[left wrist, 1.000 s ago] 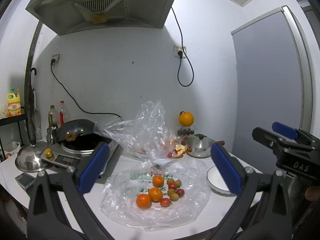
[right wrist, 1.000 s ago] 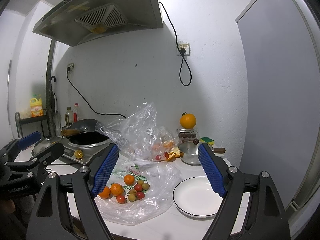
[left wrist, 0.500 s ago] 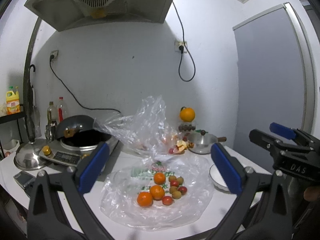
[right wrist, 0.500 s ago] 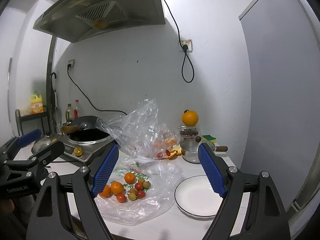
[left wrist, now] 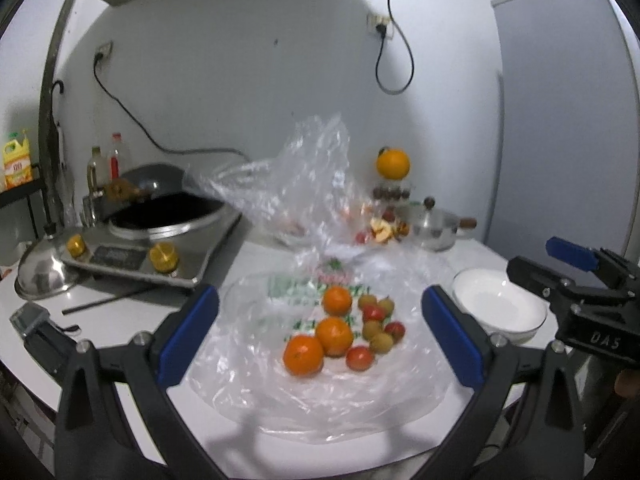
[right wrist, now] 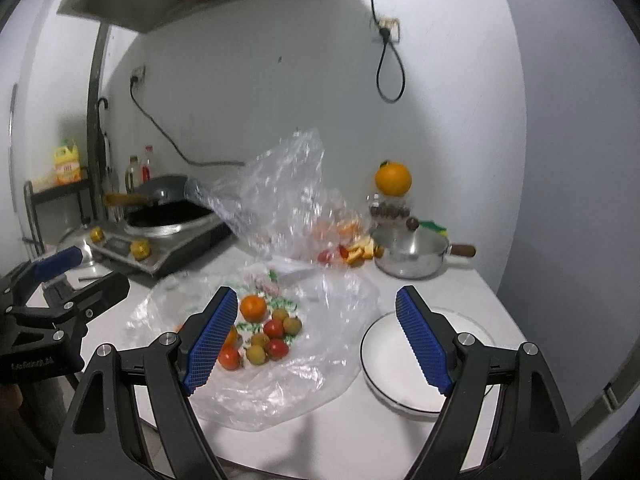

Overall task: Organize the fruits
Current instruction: 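Grasp a mandarin orange with the left gripper while the right gripper grasps another mandarin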

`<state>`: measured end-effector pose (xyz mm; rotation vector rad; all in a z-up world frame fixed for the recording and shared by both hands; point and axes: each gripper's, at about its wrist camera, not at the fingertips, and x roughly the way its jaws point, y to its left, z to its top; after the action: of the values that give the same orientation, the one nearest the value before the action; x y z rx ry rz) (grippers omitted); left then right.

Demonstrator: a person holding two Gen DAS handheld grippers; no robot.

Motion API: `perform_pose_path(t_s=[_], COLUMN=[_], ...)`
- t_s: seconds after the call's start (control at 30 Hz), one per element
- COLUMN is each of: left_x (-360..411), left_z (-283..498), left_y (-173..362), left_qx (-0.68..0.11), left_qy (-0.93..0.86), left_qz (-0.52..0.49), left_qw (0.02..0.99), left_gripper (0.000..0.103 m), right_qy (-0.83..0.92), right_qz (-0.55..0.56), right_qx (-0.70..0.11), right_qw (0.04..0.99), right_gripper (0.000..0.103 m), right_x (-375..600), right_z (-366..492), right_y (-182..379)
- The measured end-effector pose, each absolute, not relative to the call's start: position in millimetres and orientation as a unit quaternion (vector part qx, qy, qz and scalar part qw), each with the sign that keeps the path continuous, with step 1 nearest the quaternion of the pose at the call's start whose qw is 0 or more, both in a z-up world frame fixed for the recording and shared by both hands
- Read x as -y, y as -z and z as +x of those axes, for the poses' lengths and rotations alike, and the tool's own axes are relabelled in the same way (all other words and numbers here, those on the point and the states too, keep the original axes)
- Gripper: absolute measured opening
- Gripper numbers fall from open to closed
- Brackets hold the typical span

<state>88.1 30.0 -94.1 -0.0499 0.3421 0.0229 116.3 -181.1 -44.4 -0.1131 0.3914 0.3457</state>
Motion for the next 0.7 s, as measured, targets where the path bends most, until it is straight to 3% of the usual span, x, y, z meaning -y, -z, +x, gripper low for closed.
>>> perform_pose_path(t_s=[0.4, 0.63, 0.7], left_x=[-47, -50, -50], left_z=[132, 164, 171], left_y=[137, 163, 171], left_qx=[-0.239, -0.294, -0.306], left_qy=[0.023, 0.052, 0.057], left_qz=[-0.023, -0.019, -0.015], left_qw=[0.970, 0.954, 0.950], left_gripper=[0.101, 0.090, 0.080], right_qy=[-0.192, -0.196, -0.196], right_qz=[-0.079, -0.076, -0.074], right_qx=[-0.250, -0.261, -0.266], right_qw=[0.946, 0.942, 0.941], right_gripper=[0.084, 0.084, 0.084], right_x=[152, 143, 141], right_z=[151, 165, 168], right_y=[83, 94, 98])
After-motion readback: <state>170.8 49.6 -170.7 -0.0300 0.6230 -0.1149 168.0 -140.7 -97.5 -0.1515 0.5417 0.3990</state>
